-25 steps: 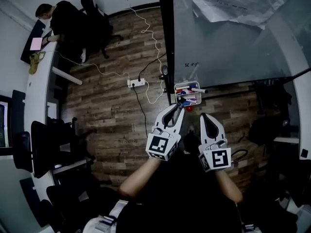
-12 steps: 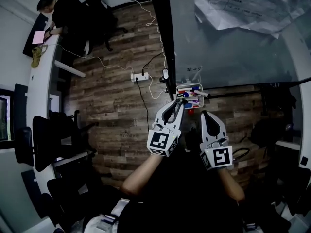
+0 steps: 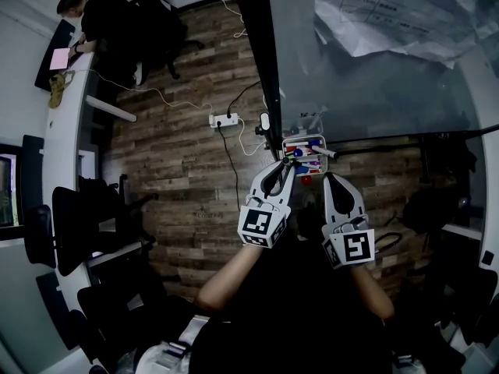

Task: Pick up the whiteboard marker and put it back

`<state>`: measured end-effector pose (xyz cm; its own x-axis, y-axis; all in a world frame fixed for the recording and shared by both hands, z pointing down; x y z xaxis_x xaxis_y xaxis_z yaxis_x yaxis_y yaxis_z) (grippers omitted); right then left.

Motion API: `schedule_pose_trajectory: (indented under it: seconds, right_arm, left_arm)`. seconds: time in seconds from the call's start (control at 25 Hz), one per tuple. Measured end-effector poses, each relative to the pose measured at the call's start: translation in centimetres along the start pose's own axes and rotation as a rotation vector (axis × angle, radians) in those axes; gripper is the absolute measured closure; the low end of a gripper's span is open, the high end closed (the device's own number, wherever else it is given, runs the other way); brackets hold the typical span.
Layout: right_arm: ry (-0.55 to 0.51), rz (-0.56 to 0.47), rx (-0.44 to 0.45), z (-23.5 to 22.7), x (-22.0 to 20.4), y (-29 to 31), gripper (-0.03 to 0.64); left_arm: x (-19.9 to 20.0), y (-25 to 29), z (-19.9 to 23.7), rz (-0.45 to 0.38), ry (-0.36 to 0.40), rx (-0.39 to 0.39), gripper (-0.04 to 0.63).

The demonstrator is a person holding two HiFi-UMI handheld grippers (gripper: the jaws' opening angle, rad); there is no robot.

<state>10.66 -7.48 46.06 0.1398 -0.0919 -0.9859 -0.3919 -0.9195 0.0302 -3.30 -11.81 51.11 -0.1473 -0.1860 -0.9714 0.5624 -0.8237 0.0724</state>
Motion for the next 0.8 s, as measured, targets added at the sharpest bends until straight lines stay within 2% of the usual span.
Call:
schedule_pose_trajectory:
  seconds: [0.8]
  right_arm:
    - [-0.009, 0.031, 0.006, 0.1, -0.2, 0.4, 0.603]
  left_arm:
    - [-2.0, -0.2, 0.6, 0.030, -0.003, 0.021, 0.523]
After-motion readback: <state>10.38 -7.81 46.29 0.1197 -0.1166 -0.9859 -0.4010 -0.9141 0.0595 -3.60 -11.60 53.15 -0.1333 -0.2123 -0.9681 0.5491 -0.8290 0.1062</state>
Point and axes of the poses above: the fingertips, and each gripper's own axes: y forward along the fingers, z to its left, x out of its top, the point moved 6 cm from there along -y, backward along the fingers, and after that the axes turned 8 degrees about -z, right-handed, at the moved point
